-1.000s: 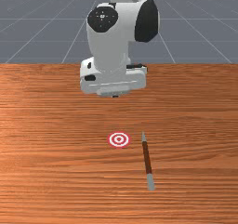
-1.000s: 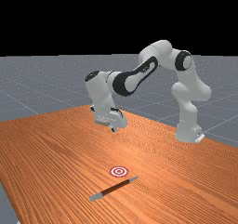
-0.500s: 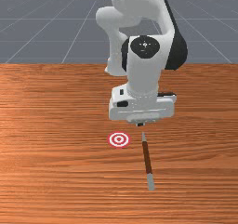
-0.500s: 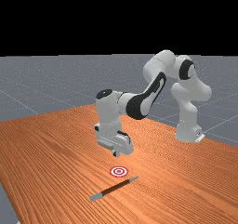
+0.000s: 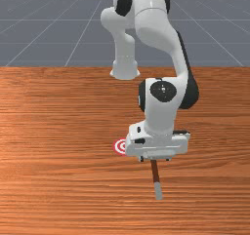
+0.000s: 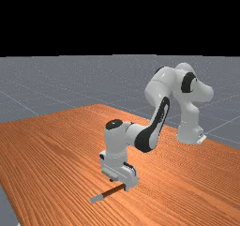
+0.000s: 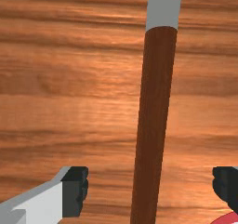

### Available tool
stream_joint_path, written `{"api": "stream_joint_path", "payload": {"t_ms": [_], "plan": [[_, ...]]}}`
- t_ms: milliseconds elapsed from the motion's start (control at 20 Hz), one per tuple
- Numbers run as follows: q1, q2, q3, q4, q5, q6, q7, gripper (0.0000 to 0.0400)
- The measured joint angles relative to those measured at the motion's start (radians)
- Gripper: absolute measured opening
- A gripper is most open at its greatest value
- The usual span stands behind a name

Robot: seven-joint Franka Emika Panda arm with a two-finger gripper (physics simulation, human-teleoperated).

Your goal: Pick up the pen and put it to the marker

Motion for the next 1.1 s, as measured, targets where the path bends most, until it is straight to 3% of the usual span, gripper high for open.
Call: {"api": "stream_joint_path", "payload": {"t_ms": [300,350,400,450,800,1000,1100], "plan": [[0.027,0.033,-0.017,0.001,-0.011,0.045,0.044,0.04],[0.029,0.035,-0.018,0.001,-0.011,0.05,0.047,0.0243],[0.03,0.037,-0.019,0.001,-0.011,0.053,0.049,0.0148],[0.03,0.038,-0.02,0.001,-0.011,0.055,0.051,0.0096],[0.033,-0.019,-0.031,-0.052,-0.018,0.052,0.044,0.0091],[0.032,-0.123,-0.061,-0.235,-0.029,0.092,0.033,0.0092],[0.026,-0.189,-0.072,-0.369,-0.034,0.178,-0.003,0.0093]]}}
